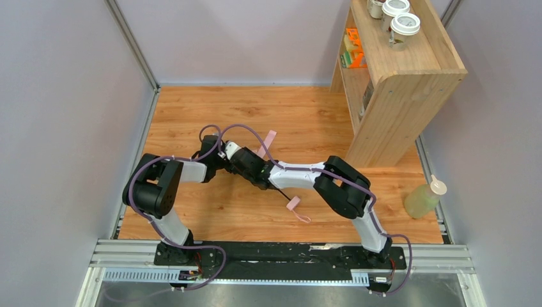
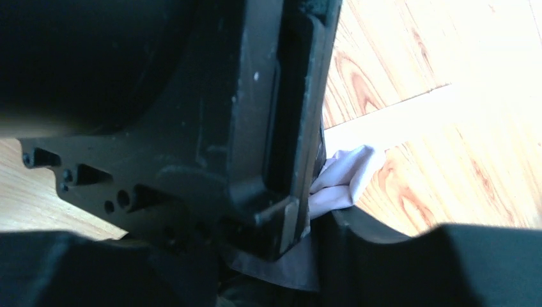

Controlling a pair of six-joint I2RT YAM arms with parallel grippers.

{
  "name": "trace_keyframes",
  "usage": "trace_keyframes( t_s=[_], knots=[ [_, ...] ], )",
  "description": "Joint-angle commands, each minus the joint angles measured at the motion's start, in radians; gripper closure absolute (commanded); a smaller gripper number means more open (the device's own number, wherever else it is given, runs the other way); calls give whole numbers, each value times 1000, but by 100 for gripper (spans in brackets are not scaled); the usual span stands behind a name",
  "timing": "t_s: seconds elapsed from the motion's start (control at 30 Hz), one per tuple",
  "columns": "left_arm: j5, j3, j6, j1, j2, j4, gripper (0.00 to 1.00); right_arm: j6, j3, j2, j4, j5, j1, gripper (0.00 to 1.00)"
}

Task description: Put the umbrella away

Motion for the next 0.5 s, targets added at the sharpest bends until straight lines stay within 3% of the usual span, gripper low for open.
trace_keyframes(
  t_s=[0.0, 0.13, 0.33, 0.47],
  knots=[
    [-42, -78, 76, -36, 67, -304, 93, 129, -32, 76, -101, -45, -41, 61],
    [-34, -71, 84, -34, 58, -302, 93, 210, -101, 56, -110, -105, -64, 56],
    [-24, -57, 90, -34, 47, -301, 93, 242, -104, 54, -165, -218, -89, 100],
    [-39, -46, 104, -33, 30, -321, 92, 223, -131, 42, -144, -269, -90, 100]
  ],
)
